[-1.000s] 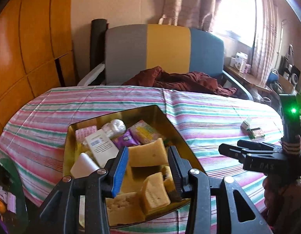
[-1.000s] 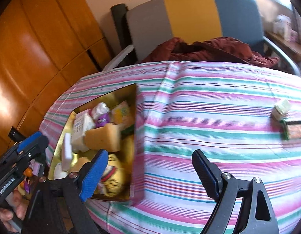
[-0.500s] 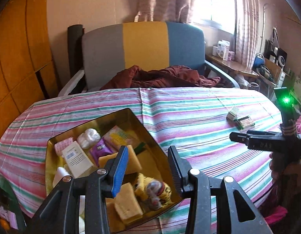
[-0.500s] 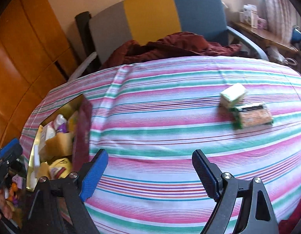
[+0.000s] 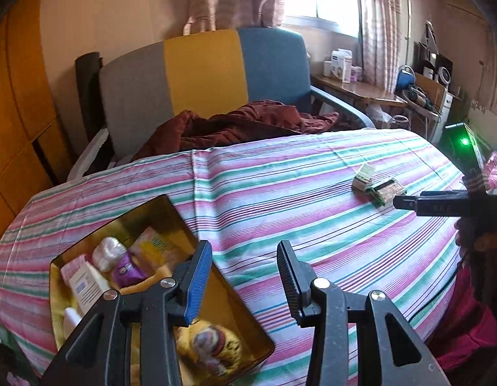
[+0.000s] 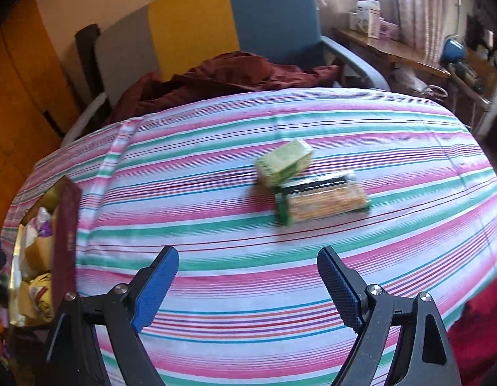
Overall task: Organize objects
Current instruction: 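Move both tools back toward the green box and cracker bar, then grasp the small green box with left tool while right tool grasps cracker bar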
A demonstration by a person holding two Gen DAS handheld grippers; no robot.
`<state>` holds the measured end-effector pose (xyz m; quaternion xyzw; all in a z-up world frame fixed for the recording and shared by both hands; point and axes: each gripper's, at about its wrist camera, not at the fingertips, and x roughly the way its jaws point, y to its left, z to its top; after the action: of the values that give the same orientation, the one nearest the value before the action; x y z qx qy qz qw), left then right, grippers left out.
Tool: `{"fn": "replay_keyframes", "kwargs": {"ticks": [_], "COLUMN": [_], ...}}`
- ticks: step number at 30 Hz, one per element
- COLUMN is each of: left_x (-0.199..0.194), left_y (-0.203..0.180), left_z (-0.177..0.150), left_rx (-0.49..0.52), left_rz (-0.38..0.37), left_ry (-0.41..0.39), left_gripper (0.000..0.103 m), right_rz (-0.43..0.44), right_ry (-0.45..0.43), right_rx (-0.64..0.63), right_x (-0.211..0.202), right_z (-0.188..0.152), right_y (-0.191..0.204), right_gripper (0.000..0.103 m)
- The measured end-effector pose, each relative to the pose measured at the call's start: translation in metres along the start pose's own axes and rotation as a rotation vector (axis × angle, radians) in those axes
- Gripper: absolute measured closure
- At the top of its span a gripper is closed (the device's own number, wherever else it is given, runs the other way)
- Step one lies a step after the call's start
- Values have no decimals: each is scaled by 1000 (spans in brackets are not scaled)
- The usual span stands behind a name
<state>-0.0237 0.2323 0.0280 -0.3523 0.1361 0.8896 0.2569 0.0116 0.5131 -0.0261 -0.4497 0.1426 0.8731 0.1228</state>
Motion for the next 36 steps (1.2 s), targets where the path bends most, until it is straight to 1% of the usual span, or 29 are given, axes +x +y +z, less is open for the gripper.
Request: {"fn": "replay_keyframes", "kwargs": {"ticks": [6,11,14,16,19,22,28,32,36], "left_x": [22,42,60,72,87,103,135,160,182], "left_y": [-22,-44,-54,-62,-72,-91,-128,-149,-173], "left_z": [10,21,30,36,44,58,77,90,101], "left_rx": [40,82,72,64,65,93,154,167,219], "left_rz": [-26,-38,-79,-89,-101,-108,-179,-235,-272], "left_ry": [37,61,109,137,152,156,174,203,197], "left_gripper": [61,61,61,61,61,61,61,61,60], "right_rz": [-37,-31,-22,-18,-25,-42,-46,-49,-43], "right_ry": [10,18,23,28,41,57,80,98,116], "right_rx": [42,77,93,103,124,149,186,203,211], "right_x": [10,18,22,24,27,30,32,33,37], "right_z": [4,-1,-2,-2,-3,-3,-4,-6,-7], "right_y": [-30,-45,-53,-57,-65,-71,-78,-82,-85], "right_gripper": [14,14,14,14,14,14,14,14,14]}}
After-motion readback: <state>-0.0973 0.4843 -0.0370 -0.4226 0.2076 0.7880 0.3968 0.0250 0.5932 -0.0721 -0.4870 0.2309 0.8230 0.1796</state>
